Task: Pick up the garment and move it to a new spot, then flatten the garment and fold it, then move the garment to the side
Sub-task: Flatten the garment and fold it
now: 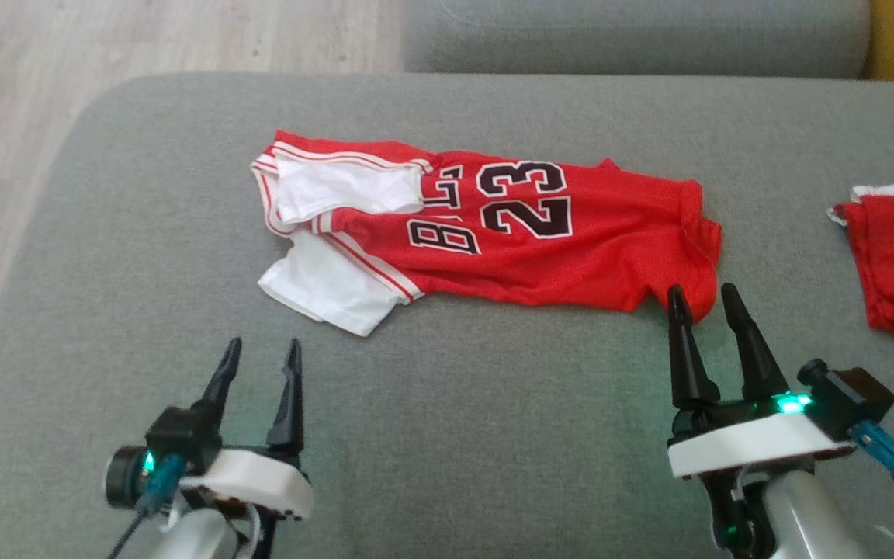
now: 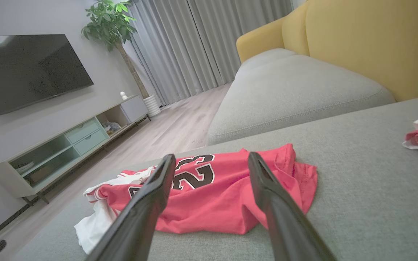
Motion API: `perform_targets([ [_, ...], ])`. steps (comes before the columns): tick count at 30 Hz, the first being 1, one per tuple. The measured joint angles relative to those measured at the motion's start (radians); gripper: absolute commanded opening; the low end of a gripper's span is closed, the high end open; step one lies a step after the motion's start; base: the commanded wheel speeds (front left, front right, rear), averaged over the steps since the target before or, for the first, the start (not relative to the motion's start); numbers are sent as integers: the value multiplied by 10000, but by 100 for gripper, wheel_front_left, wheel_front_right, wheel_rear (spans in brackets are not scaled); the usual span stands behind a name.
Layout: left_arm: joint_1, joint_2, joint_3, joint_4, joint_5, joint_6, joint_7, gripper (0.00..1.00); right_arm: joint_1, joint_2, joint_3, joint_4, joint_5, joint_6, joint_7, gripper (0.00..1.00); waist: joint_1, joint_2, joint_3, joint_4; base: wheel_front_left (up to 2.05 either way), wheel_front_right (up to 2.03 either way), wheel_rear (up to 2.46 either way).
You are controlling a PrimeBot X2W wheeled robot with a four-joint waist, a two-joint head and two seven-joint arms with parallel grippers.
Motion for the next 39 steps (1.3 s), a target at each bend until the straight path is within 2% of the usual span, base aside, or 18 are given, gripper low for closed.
perform_targets([
  [8,-1585,36,31,1914,63,-107,727,100,-49,0,98,-203,-146,0,0,100,1,0,820,-387,0,0,0],
  [17,-3391,-63,146,4077,-105,-443,1037,100,-637,-2,65,-483,-207,0,0,100,3,0,1841,-779,0,0,0],
  [22,-4056,-65,167,5150,-6,-445,999,100,-660,-2,86,-523,-207,0,0,100,2,0,2100,-987,0,0,0],
  [25,-4382,-169,128,5584,-17,-658,1055,100,-670,-2,69,-531,-207,0,0,100,1,0,2131,-1044,0,0,0],
  [26,-4433,-205,100,5689,-17,-757,1091,80,-671,-2,58,-531,-207,0,0,100,1,0,2120,-1047,0,0,0],
  [27,-4451,-232,84,5810,-19,-838,1095,29,-671,-2,42,-529,-207,0,0,100,1,0,2101,-1044,0,0,0],
  [28,-4467,-259,73,5904,-31,-901,1093,0,-671,-2,33,-529,-207,0,0,100,1,0,2072,-1037,0,0,0],
  [30,-4478,-359,65,6065,-151,-1070,1064,0,-671,-2,8,-527,-207,0,0,100,0,0,2002,-1008,0,0,0],
  [39,-4154,-564,79,6366,-222,-1070,209,0,-634,-2,4,-458,-207,0,0,100,0,0,1396,-671,0,0,0],
])
